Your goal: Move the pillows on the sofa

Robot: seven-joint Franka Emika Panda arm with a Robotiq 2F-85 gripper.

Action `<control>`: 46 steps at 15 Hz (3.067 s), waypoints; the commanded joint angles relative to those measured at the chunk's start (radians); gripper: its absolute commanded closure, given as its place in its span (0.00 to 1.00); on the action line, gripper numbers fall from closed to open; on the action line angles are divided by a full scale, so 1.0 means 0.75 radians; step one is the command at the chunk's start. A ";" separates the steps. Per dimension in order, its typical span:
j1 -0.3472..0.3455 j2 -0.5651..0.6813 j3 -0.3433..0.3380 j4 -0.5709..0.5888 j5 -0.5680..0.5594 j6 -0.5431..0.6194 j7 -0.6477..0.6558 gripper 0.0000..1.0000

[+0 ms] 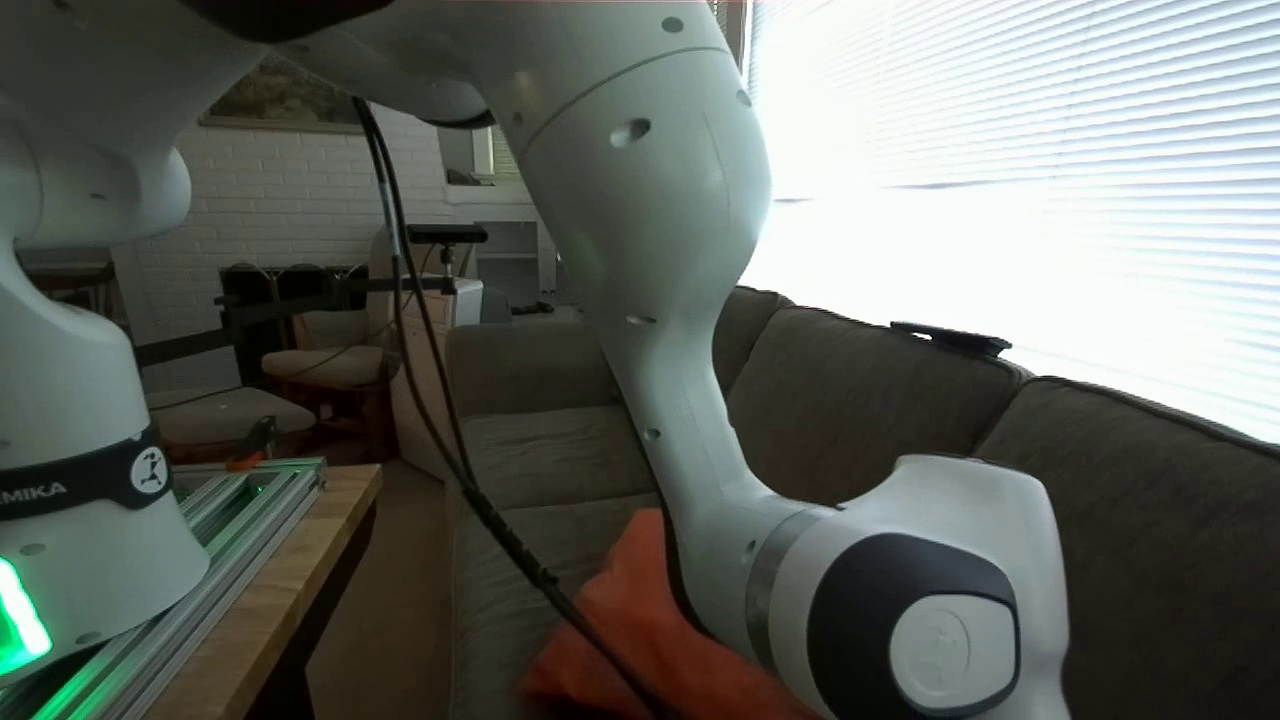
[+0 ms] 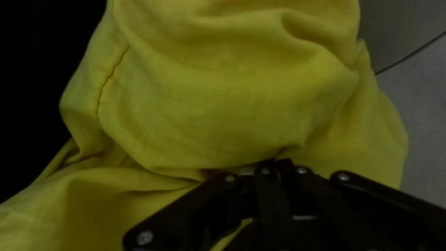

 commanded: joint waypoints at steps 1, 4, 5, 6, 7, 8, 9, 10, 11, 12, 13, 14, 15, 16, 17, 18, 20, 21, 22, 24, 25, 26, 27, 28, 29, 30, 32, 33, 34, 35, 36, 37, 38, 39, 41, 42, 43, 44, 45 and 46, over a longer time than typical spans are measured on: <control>0.066 -0.117 -0.105 -0.131 -0.113 0.017 -0.124 0.99; 0.072 -0.217 -0.138 -0.247 -0.225 0.049 -0.247 0.99; 0.067 -0.251 -0.139 -0.281 -0.266 0.066 -0.287 0.99; 0.059 -0.285 -0.129 -0.314 -0.289 0.064 -0.332 0.99; 0.065 -0.312 -0.138 -0.342 -0.319 0.082 -0.335 0.99; 0.061 -0.339 -0.134 -0.371 -0.343 0.090 -0.371 0.99; 0.071 -0.360 -0.139 -0.398 -0.378 0.107 -0.380 0.99; 0.082 -0.374 -0.145 -0.421 -0.421 0.128 -0.385 0.99; 0.084 -0.393 -0.142 -0.446 -0.459 0.140 -0.399 0.99; 0.086 -0.407 -0.139 -0.469 -0.498 0.155 -0.409 0.99; 0.097 -0.422 -0.143 -0.494 -0.543 0.164 -0.406 0.99; 0.101 -0.436 -0.142 -0.516 -0.584 0.174 -0.407 0.99; 0.103 -0.452 -0.138 -0.541 -0.623 0.179 -0.410 0.99; 0.106 -0.467 -0.137 -0.564 -0.667 0.189 -0.406 0.99; 0.106 -0.486 -0.133 -0.588 -0.706 0.198 -0.407 0.99; 0.107 -0.508 -0.134 -0.613 -0.748 0.213 -0.399 0.99; 0.101 -0.558 -0.129 -0.662 -0.816 0.237 -0.398 0.99; 0.096 -0.590 -0.127 -0.691 -0.843 0.253 -0.395 0.99; 0.092 -0.624 -0.124 -0.720 -0.867 0.264 -0.393 0.99; 0.084 -0.691 -0.115 -0.775 -0.887 0.280 -0.397 0.99; 0.083 -0.720 -0.115 -0.799 -0.893 0.287 -0.392 0.99; 0.080 -0.750 -0.110 -0.822 -0.891 0.286 -0.407 0.99; 0.079 -0.776 -0.109 -0.843 -0.896 0.289 -0.407 0.99; 0.079 -0.797 -0.109 -0.860 -0.900 0.292 -0.398 0.99; 0.076 -0.818 -0.103 -0.878 -0.885 0.284 -0.412 0.99; 0.074 -0.831 -0.100 -0.888 -0.872 0.277 -0.418 0.99; 0.073 -0.844 -0.101 -0.894 -0.863 0.295 -0.371 0.99; 0.069 -0.843 -0.094 -0.887 -0.828 0.291 -0.351 0.99; 0.065 -0.835 -0.088 -0.877 -0.796 0.286 -0.342 0.99; 0.061 -0.826 -0.082 -0.870 -0.761 0.284 -0.301 0.99; 0.057 -0.819 -0.065 -0.875 -0.687 0.264 -0.266 0.99; 0.055 -0.814 -0.055 -0.875 -0.636 0.259 -0.240 0.99; 0.060 -0.811 -0.050 -0.876 -0.588 0.249 -0.207 0.99; 0.066 -0.809 -0.046 -0.880 -0.544 0.242 -0.170 0.99; 0.090 -0.812 -0.042 -0.884 -0.473 0.196 -0.077 0.99; 0.109 -0.811 -0.046 -0.878 -0.456 0.164 -0.011 0.99; 0.125 -0.807 -0.050 -0.871 -0.456 0.139 0.048 0.99; 0.136 -0.800 -0.048 -0.863 -0.456 0.114 0.095 0.99; 0.147 -0.798 -0.048 -0.858 -0.463 0.089 0.135 0.99; 0.156 -0.796 -0.050 -0.856 -0.480 0.079 0.182 0.99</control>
